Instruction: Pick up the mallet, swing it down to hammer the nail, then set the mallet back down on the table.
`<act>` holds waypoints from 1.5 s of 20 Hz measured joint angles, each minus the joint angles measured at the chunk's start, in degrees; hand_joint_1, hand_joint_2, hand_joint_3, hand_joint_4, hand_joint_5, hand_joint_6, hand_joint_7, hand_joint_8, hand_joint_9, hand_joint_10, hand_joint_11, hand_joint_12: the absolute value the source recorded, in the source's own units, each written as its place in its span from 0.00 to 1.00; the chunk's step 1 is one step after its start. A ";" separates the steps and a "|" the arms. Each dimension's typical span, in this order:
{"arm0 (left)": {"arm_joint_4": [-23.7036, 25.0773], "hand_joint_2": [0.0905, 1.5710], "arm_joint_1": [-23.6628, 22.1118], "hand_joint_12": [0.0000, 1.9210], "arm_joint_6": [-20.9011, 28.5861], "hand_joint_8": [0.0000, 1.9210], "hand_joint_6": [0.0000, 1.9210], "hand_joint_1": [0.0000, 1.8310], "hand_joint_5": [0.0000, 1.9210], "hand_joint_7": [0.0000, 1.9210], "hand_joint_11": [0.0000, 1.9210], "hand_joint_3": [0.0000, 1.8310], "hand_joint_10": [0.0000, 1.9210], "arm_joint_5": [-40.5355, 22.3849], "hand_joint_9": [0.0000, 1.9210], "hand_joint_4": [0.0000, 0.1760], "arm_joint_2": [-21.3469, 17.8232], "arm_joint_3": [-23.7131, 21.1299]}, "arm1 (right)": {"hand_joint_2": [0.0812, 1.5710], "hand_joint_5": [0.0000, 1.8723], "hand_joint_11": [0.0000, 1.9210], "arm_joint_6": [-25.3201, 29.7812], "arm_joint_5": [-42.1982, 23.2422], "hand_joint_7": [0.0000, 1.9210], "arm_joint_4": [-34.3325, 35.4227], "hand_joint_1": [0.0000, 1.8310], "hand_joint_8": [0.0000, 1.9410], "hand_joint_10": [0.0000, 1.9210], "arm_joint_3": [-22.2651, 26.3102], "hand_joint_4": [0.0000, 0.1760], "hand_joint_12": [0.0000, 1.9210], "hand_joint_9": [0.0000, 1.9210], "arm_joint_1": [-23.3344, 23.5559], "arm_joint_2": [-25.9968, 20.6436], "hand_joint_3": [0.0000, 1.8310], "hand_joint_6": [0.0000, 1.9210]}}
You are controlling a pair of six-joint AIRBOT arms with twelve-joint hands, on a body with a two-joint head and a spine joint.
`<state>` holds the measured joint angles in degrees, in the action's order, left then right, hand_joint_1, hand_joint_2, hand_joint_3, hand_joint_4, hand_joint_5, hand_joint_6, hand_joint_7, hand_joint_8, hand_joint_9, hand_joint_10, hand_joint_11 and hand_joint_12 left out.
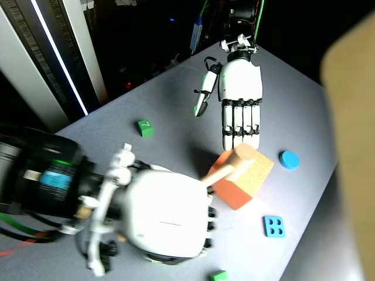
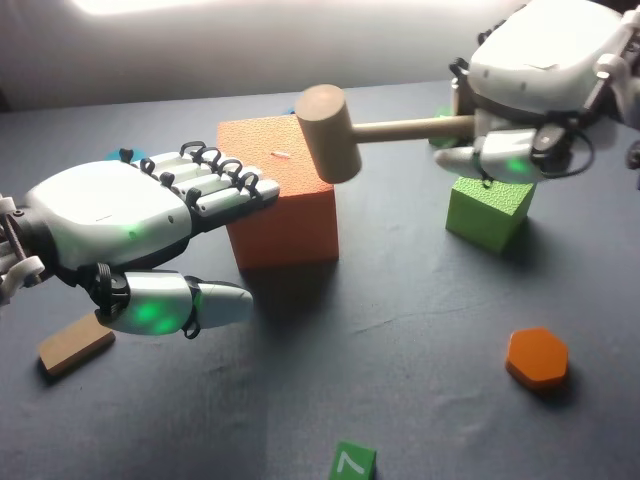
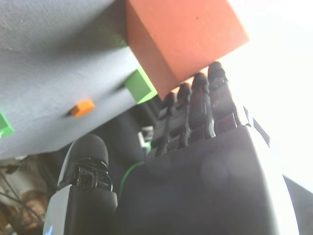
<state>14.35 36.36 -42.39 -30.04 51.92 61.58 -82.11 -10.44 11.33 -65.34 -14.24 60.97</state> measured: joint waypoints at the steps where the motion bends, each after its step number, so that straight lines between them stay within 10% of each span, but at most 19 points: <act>1: 0.00 0.84 0.00 0.05 0.00 0.00 0.00 0.00 0.03 0.03 0.00 0.00 0.00 -0.04 0.03 0.00 0.00 0.00 | 0.99 0.71 0.89 -1.03 -0.09 0.81 -0.13 0.16 1.00 1.00 1.90 1.00 1.00 0.84 -0.37 -1.55 0.00 1.00; 10: 0.50 0.84 -1.75 0.01 0.50 0.00 0.00 0.00 0.02 0.02 0.00 0.00 0.00 0.90 0.02 0.00 0.00 0.35 | 0.99 0.72 0.90 -5.29 -2.58 0.82 -5.81 0.17 1.00 1.00 9.38 1.00 1.00 0.85 -5.60 -4.94 0.00 1.00; 26: 1.84 0.84 -8.96 0.03 0.66 0.00 0.00 0.00 0.02 0.03 0.01 0.00 0.00 2.36 0.03 0.00 -6.54 -2.69 | 0.96 0.71 0.89 -6.60 -6.14 0.80 -9.33 0.22 1.00 1.00 1.79 1.00 1.00 0.84 -11.39 9.38 0.00 1.00; 30: 11.58 0.84 -12.33 0.03 8.24 0.00 0.00 0.00 0.01 0.02 0.00 0.00 0.00 4.37 0.02 0.00 -7.34 -2.97 | 0.94 0.72 0.89 -6.45 -6.97 0.80 -14.10 0.24 1.00 1.00 1.38 1.00 1.00 0.84 -11.74 9.99 0.00 1.00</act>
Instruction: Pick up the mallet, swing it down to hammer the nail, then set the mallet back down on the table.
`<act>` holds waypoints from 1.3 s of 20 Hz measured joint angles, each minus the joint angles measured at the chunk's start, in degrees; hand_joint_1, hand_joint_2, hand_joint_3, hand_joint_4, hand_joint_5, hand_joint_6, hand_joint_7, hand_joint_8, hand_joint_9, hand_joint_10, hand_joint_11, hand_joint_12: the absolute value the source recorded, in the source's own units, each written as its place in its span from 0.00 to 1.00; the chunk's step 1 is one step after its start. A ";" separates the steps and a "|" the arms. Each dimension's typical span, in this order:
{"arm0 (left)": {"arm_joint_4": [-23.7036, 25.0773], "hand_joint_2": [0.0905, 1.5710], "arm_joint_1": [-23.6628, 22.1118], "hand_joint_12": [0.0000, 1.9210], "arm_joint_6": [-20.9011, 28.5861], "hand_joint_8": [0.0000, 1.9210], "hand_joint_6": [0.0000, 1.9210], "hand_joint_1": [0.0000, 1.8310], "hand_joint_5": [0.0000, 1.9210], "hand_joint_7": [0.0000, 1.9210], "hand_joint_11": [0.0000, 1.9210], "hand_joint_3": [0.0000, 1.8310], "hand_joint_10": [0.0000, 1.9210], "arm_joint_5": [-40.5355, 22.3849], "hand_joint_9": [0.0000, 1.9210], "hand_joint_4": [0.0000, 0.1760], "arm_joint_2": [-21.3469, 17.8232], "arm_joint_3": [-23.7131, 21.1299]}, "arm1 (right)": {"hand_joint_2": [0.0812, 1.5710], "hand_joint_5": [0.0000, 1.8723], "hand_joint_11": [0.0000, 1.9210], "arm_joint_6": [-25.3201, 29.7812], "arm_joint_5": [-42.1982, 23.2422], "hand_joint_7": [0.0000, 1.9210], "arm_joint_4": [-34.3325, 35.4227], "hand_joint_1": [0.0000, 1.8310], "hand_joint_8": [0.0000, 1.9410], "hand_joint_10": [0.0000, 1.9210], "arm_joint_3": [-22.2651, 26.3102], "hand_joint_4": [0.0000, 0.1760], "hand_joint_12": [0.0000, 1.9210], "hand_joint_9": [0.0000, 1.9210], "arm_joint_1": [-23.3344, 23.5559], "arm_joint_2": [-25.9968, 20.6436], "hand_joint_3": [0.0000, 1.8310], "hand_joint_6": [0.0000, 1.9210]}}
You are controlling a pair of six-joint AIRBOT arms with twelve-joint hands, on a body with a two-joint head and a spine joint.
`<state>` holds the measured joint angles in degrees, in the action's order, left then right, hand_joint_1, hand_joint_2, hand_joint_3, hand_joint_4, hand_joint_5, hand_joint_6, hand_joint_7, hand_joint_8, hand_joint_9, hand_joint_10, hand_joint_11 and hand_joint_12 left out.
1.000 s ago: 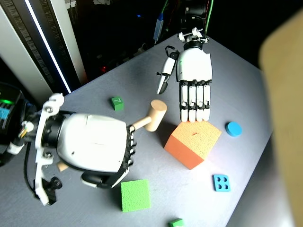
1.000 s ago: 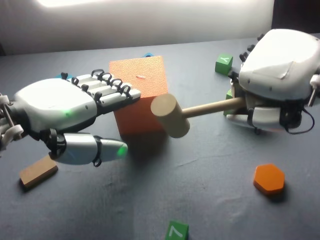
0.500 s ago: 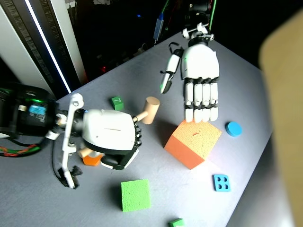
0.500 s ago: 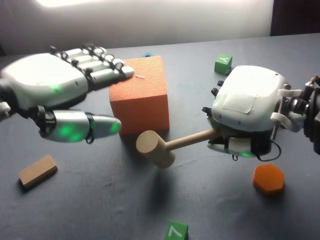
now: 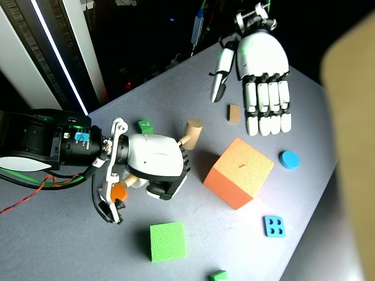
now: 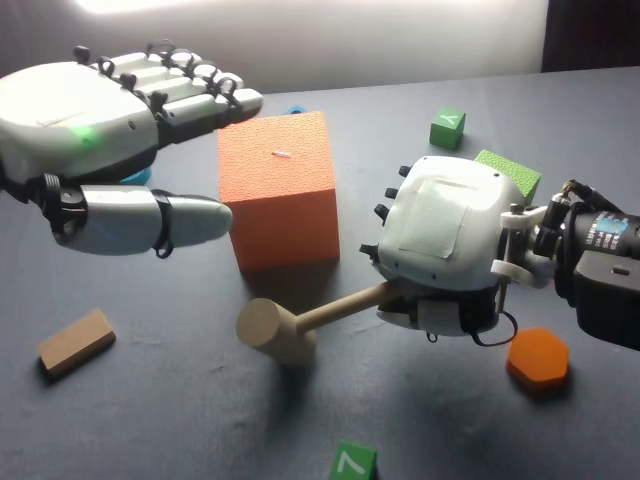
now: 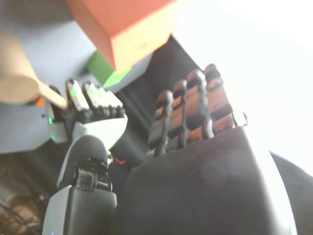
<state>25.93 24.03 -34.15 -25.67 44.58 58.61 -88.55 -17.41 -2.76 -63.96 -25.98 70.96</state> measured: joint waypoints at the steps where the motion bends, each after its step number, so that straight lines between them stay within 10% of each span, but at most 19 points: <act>1: 0.63 0.84 -0.35 0.05 0.04 0.00 0.00 0.00 0.02 0.02 0.00 0.00 0.00 0.20 0.02 0.00 0.00 -0.35 | 0.90 0.68 0.86 0.94 -0.20 0.75 -0.02 0.26 1.00 1.00 -0.02 1.00 1.00 0.80 0.00 0.00 0.00 1.00; 3: 0.63 0.85 -0.59 0.01 0.17 0.00 0.00 0.00 0.00 0.01 0.00 0.00 0.00 0.33 0.01 0.00 -0.26 -0.94 | 0.82 0.61 0.69 2.80 -0.17 0.62 0.00 0.24 1.00 1.00 -0.44 1.00 1.00 0.66 0.17 0.17 0.00 1.00; 4: 0.61 0.84 -0.74 0.01 0.22 0.00 0.00 0.00 0.00 0.00 0.00 0.00 0.00 0.42 0.01 0.00 -0.76 -1.38 | 0.78 0.50 0.58 3.02 0.22 0.53 0.00 0.25 1.00 1.00 -0.57 0.06 1.00 0.55 0.42 0.24 0.00 1.00; 5: 0.61 0.84 -0.76 0.01 0.28 0.00 0.00 0.00 0.01 0.01 0.00 0.00 0.00 0.44 0.01 0.00 -1.18 -1.68 | 0.76 0.40 0.49 3.19 0.44 0.44 -0.02 0.30 1.00 1.00 -0.74 0.00 1.00 0.46 0.48 0.31 0.00 1.00; 6: 0.48 0.84 -0.70 0.01 0.44 0.00 0.00 0.00 0.01 0.01 0.01 0.00 0.00 0.37 0.02 0.00 -1.66 -2.29 | 0.76 0.30 0.34 3.21 1.11 0.34 -0.04 0.32 0.95 0.98 -1.25 0.00 1.00 0.34 0.74 0.76 0.00 0.89; 11: 0.61 0.85 -0.26 0.01 0.61 0.01 0.01 0.00 0.02 0.02 0.01 0.00 0.01 0.48 0.02 0.00 -2.75 -3.26 | 0.74 0.24 0.20 2.91 1.75 0.27 0.00 0.38 0.86 0.92 -1.55 0.00 1.00 0.25 0.81 1.09 0.00 0.75; 12: 0.63 0.85 -0.28 0.01 0.66 0.00 0.00 0.00 0.01 0.02 0.01 0.00 0.00 0.37 0.02 0.00 -3.08 -3.52 | 0.70 0.18 0.09 2.89 1.79 0.18 0.00 0.39 0.67 0.74 -1.55 0.00 0.86 0.15 0.81 1.09 0.00 0.59; 16: 0.61 0.85 -0.04 0.01 1.01 0.00 0.00 0.00 0.01 0.01 0.00 0.00 0.00 0.33 0.01 0.00 -3.08 -3.58 | 0.66 0.19 0.08 2.80 1.68 0.16 -0.02 0.47 0.53 0.56 -1.55 0.00 0.72 0.17 0.85 1.16 0.00 0.36; 26: 0.61 0.85 0.28 0.01 2.19 0.00 0.00 0.00 0.02 0.02 0.00 0.00 0.00 -0.09 0.02 0.00 -3.32 -3.76 | 0.67 0.24 0.08 5.62 2.27 0.16 0.07 0.49 0.50 0.54 5.11 0.00 0.73 0.18 2.84 -6.21 0.00 0.26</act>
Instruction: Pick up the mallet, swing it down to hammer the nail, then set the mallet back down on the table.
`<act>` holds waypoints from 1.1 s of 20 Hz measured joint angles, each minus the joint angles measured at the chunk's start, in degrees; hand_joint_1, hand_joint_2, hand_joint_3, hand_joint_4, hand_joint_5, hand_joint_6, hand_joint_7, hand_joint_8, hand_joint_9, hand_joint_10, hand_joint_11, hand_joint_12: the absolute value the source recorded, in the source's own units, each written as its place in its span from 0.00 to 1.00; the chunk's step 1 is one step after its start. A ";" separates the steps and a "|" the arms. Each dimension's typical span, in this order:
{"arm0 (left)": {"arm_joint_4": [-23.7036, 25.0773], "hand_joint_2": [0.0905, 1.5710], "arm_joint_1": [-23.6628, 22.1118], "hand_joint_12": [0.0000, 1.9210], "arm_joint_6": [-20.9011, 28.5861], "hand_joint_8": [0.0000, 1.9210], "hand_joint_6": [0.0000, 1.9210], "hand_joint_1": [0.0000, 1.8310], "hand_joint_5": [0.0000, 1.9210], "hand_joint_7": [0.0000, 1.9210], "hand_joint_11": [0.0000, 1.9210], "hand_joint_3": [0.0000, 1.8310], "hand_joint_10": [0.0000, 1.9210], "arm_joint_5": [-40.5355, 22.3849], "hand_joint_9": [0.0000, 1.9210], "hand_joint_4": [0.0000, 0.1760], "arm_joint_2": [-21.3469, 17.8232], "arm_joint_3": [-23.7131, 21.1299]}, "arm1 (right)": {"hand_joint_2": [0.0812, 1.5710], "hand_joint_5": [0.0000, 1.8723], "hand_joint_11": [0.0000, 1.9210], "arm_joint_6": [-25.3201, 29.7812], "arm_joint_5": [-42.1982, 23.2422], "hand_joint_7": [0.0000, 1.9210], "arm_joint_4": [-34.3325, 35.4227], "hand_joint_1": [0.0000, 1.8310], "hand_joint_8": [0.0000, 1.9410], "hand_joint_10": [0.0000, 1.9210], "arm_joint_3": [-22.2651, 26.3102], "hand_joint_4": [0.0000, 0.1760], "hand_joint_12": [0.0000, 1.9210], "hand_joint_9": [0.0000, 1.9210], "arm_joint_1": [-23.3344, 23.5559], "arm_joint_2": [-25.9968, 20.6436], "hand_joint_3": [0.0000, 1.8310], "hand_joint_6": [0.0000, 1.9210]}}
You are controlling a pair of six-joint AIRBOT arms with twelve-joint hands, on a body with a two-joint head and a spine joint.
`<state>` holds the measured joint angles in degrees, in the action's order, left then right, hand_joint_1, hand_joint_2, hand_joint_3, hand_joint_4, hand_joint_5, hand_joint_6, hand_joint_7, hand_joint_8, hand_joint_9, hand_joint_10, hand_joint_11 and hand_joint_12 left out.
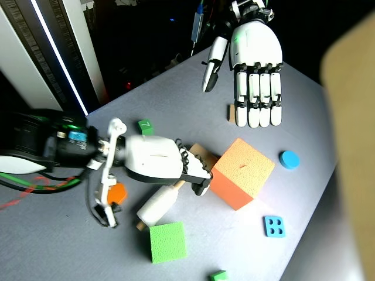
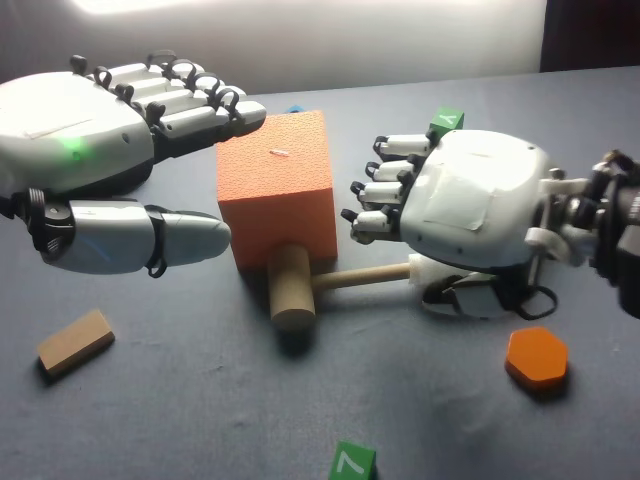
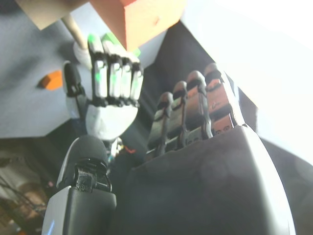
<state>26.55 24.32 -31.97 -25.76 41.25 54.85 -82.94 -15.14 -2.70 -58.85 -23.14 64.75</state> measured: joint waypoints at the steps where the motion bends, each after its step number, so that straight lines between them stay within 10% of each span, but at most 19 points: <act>1: 0.02 0.85 0.26 0.01 0.39 0.01 0.00 0.00 0.02 0.03 0.01 0.00 0.01 -0.50 0.03 0.00 0.00 0.00 | 0.67 0.24 0.08 1.09 0.44 0.17 -0.07 0.50 0.50 0.54 1.70 0.00 0.73 0.19 0.52 -1.49 0.00 0.27; 6: 0.04 0.85 0.63 0.02 1.14 0.01 0.00 0.00 0.03 0.04 0.02 0.00 0.01 -2.21 0.04 0.00 -0.13 -0.76 | 0.66 0.22 0.08 11.41 4.90 0.15 -0.13 0.49 0.57 0.59 6.99 0.00 0.76 0.17 5.31 -8.59 0.00 0.34; 7: 0.02 0.85 0.94 0.24 1.51 0.01 0.00 0.00 0.05 0.09 0.00 0.00 0.00 -2.27 0.10 0.00 -0.44 -1.42 | 0.66 0.17 0.08 13.09 6.95 0.13 -0.09 0.47 0.62 0.63 8.31 0.00 0.78 0.15 6.34 -10.12 0.00 0.44; 11: 0.07 0.86 1.92 0.60 2.16 0.03 0.02 0.02 0.20 0.29 0.03 0.00 0.05 -2.43 0.29 0.00 -0.48 -2.05 | 0.66 0.15 0.07 10.25 9.75 0.12 6.99 0.49 0.78 0.80 14.10 0.00 0.88 0.12 6.64 -14.91 0.00 0.66; 13: 0.00 0.82 2.62 0.97 2.23 0.88 0.88 0.17 0.06 0.13 0.15 0.00 0.92 -2.12 0.14 0.00 -0.52 -2.62 | 0.67 0.09 0.13 6.95 7.48 0.10 9.94 0.44 0.97 0.98 15.87 0.00 1.00 0.13 5.62 -16.70 0.00 0.93; 16: 0.04 0.82 4.15 1.00 2.29 1.00 1.00 0.19 0.18 0.20 0.29 0.00 1.00 -2.12 0.23 0.00 -0.52 -3.30 | 0.63 0.23 0.33 6.86 7.34 0.21 14.08 0.48 1.00 1.00 15.85 0.00 1.00 0.29 5.62 -17.77 0.00 1.00; 18: 0.09 0.80 4.63 1.00 2.27 1.00 1.00 0.18 0.67 0.70 0.55 0.00 1.00 -2.05 0.66 0.00 -0.52 -3.39 | 0.63 0.54 0.63 6.73 7.17 0.55 14.32 0.36 1.00 1.00 15.85 0.00 1.00 0.58 4.81 -17.88 0.00 1.00; 21: -0.02 0.75 4.59 1.00 2.25 1.00 1.00 0.03 0.74 0.81 0.80 0.00 1.00 -2.14 0.81 0.92 -0.52 -3.45 | 0.67 0.88 0.88 6.12 7.98 0.87 14.49 0.17 1.00 1.00 15.85 0.00 1.00 0.87 3.96 -17.88 0.01 1.00; 22: 0.00 0.76 4.50 1.00 2.25 1.00 1.00 0.01 0.73 0.80 0.81 0.00 1.00 -2.10 0.81 0.98 -0.52 -3.58 | 0.72 0.90 0.89 6.01 7.76 0.89 14.49 0.12 1.00 1.00 15.85 0.00 1.00 0.88 3.96 -17.90 0.01 1.00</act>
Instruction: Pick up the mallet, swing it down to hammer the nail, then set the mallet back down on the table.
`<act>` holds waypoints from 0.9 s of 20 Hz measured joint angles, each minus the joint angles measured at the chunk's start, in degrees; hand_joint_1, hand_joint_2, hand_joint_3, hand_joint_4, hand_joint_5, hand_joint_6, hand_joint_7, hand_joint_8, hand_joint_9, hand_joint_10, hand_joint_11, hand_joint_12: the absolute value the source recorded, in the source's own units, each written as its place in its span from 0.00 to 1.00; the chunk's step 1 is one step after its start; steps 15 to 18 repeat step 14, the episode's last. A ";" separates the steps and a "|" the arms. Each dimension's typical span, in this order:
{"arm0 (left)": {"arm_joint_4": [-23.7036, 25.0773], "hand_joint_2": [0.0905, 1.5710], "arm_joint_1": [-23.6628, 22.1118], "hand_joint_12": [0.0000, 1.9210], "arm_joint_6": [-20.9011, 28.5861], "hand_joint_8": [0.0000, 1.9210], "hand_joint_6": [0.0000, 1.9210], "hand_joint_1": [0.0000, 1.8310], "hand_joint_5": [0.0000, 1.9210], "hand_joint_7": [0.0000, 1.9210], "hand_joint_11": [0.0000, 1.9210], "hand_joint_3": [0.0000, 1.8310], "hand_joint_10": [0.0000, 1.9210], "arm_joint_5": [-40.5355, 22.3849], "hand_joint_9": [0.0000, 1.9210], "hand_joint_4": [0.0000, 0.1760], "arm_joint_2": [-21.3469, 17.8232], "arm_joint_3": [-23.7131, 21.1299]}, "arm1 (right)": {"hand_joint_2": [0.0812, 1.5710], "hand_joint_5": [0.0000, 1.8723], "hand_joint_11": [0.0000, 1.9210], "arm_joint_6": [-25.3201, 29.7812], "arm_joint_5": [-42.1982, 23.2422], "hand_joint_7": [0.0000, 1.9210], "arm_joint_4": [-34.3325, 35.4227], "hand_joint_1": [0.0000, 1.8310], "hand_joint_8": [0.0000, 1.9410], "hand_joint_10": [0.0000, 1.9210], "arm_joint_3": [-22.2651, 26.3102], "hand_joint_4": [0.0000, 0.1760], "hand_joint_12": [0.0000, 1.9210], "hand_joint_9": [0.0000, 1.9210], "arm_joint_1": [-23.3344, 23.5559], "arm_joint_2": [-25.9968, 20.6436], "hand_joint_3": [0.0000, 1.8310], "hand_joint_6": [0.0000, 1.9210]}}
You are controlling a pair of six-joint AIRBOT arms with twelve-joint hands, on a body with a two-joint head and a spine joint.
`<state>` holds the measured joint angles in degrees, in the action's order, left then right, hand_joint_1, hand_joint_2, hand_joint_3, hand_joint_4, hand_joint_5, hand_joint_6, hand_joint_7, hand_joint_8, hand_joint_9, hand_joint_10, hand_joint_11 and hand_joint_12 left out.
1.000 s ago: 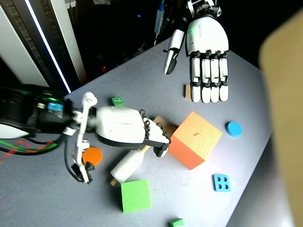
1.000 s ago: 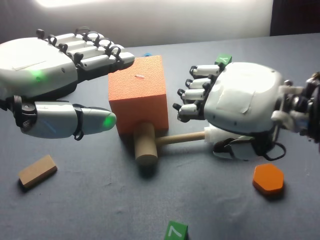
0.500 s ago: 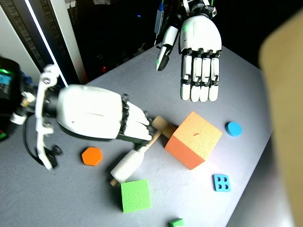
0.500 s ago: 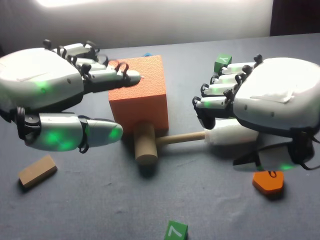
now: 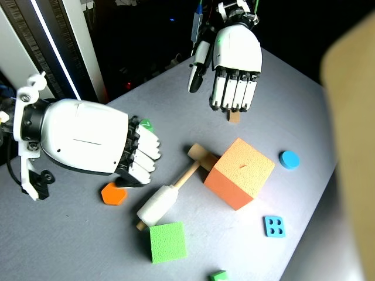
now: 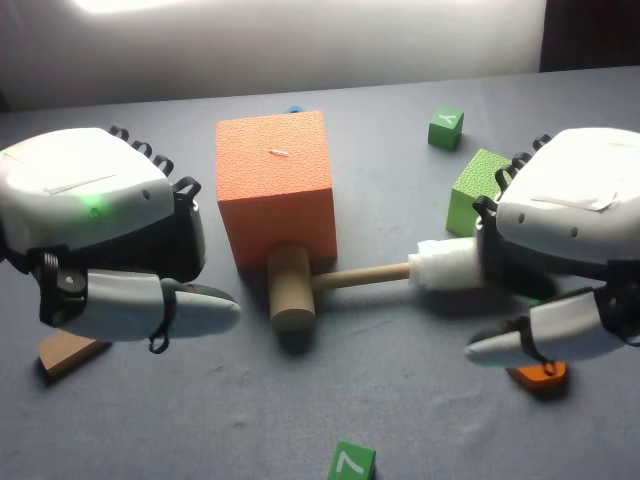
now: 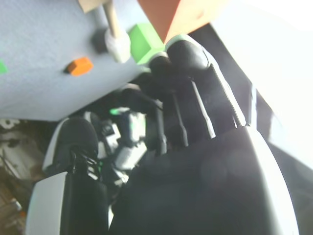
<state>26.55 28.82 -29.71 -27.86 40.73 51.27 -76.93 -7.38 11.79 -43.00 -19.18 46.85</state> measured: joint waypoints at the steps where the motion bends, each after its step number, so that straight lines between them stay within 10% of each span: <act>1: -0.15 0.83 -0.11 1.00 -0.07 1.00 1.00 0.00 0.73 0.82 0.82 0.01 1.00 -0.04 0.83 1.00 0.02 -0.28 | 0.80 0.89 0.90 -0.17 -0.48 0.88 0.00 0.10 1.00 1.00 0.00 0.20 1.00 0.89 0.00 0.02 0.01 1.00; 3: -0.20 0.91 -0.15 1.00 -0.20 1.00 1.00 0.46 0.78 0.85 0.88 0.00 1.00 -0.31 0.87 1.00 0.22 -0.81 | 0.95 0.86 0.93 -0.26 -1.07 0.88 0.04 0.36 1.00 1.00 0.02 0.87 1.00 0.90 0.00 0.02 0.01 1.00; 4: -0.11 0.91 -0.15 1.00 -0.31 1.00 1.00 0.59 0.80 0.85 0.90 0.00 1.00 -0.35 0.88 1.00 0.26 -1.31 | 0.95 0.85 0.93 -0.44 -1.25 0.88 0.07 0.44 1.00 1.00 0.00 0.97 1.00 0.90 0.00 0.02 0.00 1.00; 18: -0.15 0.95 -0.61 1.00 -1.66 1.00 1.00 0.51 0.77 0.83 0.78 0.01 1.00 -0.44 0.83 1.00 0.59 -2.47 | 0.96 0.83 0.87 -2.29 -2.16 0.85 0.07 0.46 1.00 1.00 0.00 1.00 1.00 0.87 -0.42 0.02 0.00 1.00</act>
